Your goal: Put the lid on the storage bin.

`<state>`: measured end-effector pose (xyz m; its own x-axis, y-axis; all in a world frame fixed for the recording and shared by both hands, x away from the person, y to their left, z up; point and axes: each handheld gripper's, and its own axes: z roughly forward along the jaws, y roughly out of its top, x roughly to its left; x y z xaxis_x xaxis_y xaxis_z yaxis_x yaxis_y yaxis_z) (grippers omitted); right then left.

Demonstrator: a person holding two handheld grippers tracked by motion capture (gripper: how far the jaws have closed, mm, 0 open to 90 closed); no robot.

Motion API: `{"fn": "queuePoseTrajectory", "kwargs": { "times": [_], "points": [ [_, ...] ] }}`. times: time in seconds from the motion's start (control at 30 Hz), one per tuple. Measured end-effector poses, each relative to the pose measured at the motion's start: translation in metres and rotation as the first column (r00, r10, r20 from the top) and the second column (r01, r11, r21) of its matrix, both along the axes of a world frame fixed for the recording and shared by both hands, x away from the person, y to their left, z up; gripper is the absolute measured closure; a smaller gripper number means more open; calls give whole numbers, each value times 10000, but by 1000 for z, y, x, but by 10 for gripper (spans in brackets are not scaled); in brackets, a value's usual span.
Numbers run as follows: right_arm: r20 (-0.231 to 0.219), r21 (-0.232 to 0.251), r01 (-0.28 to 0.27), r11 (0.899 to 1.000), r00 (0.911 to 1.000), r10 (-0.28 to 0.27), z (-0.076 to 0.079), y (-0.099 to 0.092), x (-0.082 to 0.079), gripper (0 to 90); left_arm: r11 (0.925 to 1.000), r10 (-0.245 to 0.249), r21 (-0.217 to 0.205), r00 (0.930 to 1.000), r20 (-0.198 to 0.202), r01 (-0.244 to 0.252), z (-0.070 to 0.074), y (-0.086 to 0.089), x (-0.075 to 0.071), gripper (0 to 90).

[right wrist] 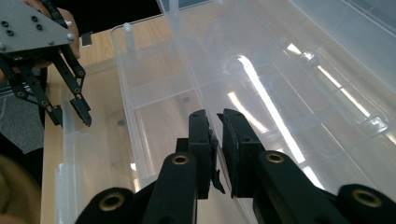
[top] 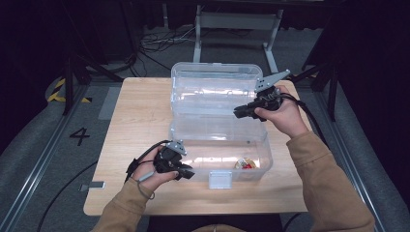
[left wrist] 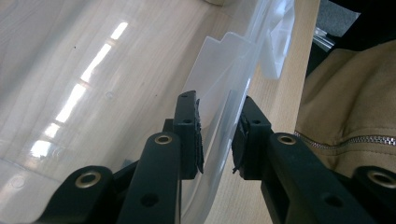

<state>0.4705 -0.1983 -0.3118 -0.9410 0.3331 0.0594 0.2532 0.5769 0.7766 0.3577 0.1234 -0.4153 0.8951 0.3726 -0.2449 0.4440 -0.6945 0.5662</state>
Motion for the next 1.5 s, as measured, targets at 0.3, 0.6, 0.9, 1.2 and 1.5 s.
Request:
{"fn": "queuePoseTrajectory", "kwargs": {
  "times": [0.3,0.6,0.9,1.2,1.5],
  "points": [
    [76,2,-135,9999,9999,135,0,-1,-8,833,10000,3,-2,10000,9,-3,0,0,0,743],
    [119,-25,-269,9996,9996,270,0,-2,-16,838,10000,-3,0,10000,1,3,0,0,0,742],
    [176,-47,-384,9992,9991,385,-1,-3,-24,842,10000,-21,5,10000,16,21,0,0,0,742],
    [232,-156,-544,9984,9982,547,-2,-3,-35,847,10000,-16,-12,10000,11,16,0,0,0,742],
    [286,-270,-659,9975,9974,667,-4,-3,-44,850,10000,-4,-2,10000,31,4,0,0,0,742]
  ]
}}
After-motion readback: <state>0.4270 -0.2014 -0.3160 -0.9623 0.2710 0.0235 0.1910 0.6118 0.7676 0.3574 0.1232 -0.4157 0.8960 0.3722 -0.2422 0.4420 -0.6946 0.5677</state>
